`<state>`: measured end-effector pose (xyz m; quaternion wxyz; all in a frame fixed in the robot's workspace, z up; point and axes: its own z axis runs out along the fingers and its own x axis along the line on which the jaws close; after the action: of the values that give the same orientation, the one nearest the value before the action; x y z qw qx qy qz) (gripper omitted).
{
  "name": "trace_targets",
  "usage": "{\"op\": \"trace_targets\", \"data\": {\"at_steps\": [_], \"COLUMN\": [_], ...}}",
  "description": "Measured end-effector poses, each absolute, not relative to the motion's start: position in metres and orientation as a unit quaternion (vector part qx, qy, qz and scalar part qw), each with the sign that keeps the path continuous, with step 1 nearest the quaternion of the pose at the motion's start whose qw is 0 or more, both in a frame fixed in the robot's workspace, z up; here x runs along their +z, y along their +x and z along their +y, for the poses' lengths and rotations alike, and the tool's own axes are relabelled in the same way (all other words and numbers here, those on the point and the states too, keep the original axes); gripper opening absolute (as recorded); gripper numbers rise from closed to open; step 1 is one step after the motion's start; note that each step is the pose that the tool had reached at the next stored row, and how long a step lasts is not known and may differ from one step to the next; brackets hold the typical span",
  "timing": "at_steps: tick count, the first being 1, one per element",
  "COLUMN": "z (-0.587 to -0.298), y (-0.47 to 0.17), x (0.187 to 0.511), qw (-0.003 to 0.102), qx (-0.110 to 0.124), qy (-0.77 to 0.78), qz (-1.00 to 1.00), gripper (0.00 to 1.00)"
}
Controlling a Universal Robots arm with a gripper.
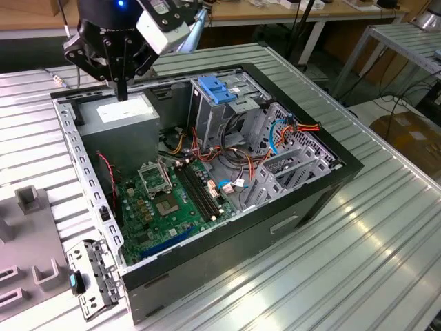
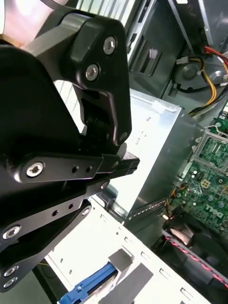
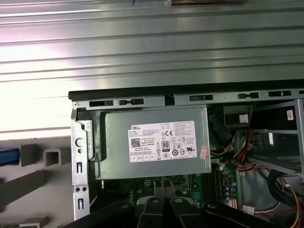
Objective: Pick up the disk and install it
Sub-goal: 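Reach for the disk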
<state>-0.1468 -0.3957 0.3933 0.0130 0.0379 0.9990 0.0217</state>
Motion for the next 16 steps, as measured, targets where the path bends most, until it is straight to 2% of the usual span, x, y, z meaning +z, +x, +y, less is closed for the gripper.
{"op": "trace_targets", "data": {"at_steps": [16], "z": [-0.387], "y": [-0.191], "x": [0.393], "qw": [0.013], "qx": [0.022], "qy": [0.038], "qz": [0.999], "gripper": [0.11]}}
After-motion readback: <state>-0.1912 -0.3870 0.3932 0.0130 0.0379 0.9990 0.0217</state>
